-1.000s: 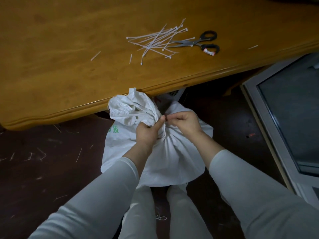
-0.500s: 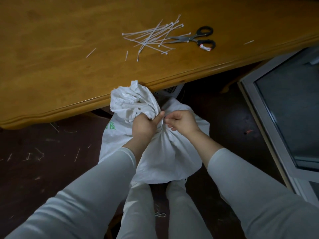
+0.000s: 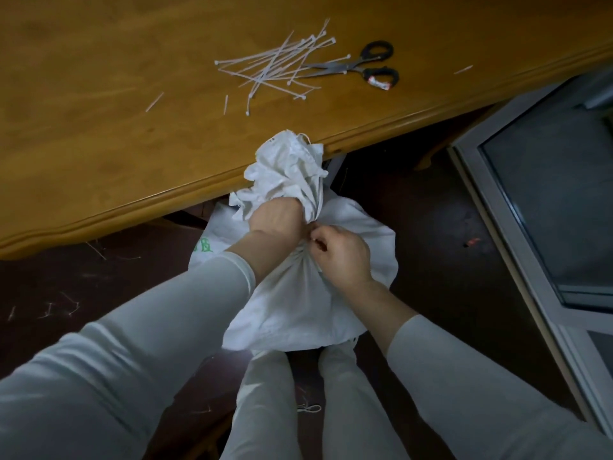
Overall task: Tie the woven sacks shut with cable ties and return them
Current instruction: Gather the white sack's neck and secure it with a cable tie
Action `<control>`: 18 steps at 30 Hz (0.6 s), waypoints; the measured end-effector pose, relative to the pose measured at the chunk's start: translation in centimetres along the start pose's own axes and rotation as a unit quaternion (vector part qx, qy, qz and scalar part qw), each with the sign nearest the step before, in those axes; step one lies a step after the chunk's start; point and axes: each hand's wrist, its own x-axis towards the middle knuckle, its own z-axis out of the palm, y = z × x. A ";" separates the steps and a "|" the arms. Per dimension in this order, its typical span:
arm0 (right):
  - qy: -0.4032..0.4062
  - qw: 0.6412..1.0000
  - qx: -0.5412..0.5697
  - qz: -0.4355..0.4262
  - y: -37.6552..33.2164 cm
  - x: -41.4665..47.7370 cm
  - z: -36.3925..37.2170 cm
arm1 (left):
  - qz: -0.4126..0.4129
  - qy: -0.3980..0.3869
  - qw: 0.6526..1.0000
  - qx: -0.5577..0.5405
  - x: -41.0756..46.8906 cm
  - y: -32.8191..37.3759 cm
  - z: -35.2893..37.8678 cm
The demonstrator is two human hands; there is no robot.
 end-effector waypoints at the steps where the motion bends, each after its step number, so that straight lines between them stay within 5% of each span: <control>1: 0.005 0.999 0.026 0.021 0.0 -0.2 0.4 | -0.016 -0.015 1.000 -0.007 0.3 0.1 -0.2; 5: 0.050 0.971 0.198 0.125 -1.0 -1.0 1.6 | -0.097 -0.078 0.988 -0.091 0.8 -0.8 -0.8; 8: 0.053 0.953 0.253 0.156 -1.8 -1.4 2.0 | -0.208 -0.102 0.944 -0.234 0.2 -1.8 -0.8; 13: -0.003 0.960 0.248 0.134 -2.6 -1.9 2.5 | -0.339 -0.015 0.740 -0.581 -3.5 -3.3 1.2; 18: -0.135 0.981 0.135 0.038 -2.6 -2.4 3.2 | -0.455 0.052 0.491 -0.741 -5.6 -3.7 6.3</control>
